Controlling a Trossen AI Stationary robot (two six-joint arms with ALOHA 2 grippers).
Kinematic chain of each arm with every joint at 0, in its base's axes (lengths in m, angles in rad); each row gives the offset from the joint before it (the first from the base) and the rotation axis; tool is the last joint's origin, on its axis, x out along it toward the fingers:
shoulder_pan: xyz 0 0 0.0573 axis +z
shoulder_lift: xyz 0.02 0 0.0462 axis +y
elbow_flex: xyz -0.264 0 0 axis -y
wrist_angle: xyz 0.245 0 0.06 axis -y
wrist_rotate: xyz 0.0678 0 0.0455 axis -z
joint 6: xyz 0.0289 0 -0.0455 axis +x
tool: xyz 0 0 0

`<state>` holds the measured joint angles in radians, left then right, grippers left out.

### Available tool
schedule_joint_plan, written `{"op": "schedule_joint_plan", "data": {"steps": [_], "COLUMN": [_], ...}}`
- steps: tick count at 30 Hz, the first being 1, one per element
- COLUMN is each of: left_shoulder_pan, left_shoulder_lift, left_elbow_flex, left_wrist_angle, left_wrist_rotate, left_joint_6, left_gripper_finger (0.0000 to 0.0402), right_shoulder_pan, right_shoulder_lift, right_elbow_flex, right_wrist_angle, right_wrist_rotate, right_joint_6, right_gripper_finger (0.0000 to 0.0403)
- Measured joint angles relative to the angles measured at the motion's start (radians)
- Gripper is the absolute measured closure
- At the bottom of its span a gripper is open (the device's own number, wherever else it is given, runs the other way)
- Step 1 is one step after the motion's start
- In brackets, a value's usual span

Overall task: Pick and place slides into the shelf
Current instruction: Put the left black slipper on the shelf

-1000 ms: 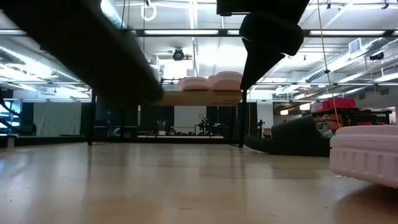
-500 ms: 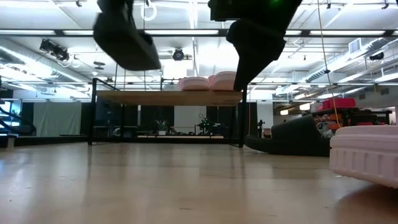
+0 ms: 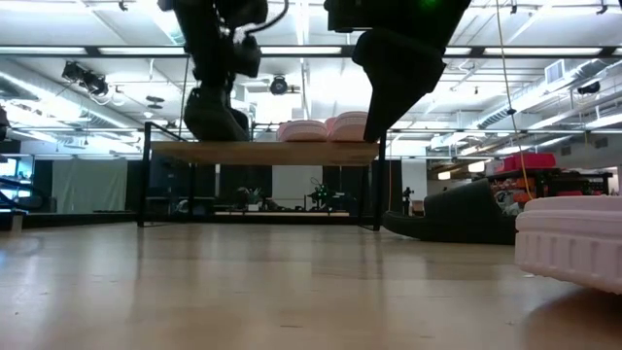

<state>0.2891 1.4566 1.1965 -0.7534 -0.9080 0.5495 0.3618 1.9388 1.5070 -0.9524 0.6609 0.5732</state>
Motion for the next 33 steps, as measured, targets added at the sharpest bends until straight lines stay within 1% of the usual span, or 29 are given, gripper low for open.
{"op": "schedule_joint_plan", "data": {"steps": [2,4,9,13,18,20,26,33], "left_shoulder_pan": [0.036,0.068,0.142,0.203,0.254,0.274,0.297,0.297], "left_shoulder_lift": [0.0,0.0,0.0,0.0,0.0,0.0,0.001,0.002], "left_elbow_flex": [-0.008,-0.008,-0.008,-0.008,-0.008,-0.008,-0.008,-0.008], "left_wrist_angle": [0.044,0.069,0.076,0.076,0.08,0.073,0.027,0.016], "left_wrist_rotate": [-0.001,-0.003,0.001,0.075,0.09,0.091,0.086,0.078], "left_joint_6": [0.054,0.072,0.127,0.175,0.201,0.195,0.188,0.187], "left_gripper_finger": [0.0392,0.0392,0.0392,0.0392,0.0392,0.0386,0.0357,0.0355], "right_shoulder_pan": [0.0,0.0,0.0,0.0,0.0,0.0,0.0,0.0], "right_shoulder_lift": [0.0,0.0,0.0,0.0,0.0,0.0,0.0,0.0], "right_elbow_flex": [0.0,0.0,0.0,0.0,0.0,0.0,0.0,0.0], "right_wrist_angle": [0.0,0.0,0.0,0.0,0.0,0.0,0.001,0.008], "right_wrist_rotate": [0.0,0.0,0.0,0.0,0.0,0.0,0.0,0.0], "right_joint_6": [0.0,0.0,0.0,0.0,0.0,0.0,0.002,0.009], "right_gripper_finger": [0.0373,0.0373,0.0373,0.0373,0.0373,0.0373,0.0373,0.0373]}}
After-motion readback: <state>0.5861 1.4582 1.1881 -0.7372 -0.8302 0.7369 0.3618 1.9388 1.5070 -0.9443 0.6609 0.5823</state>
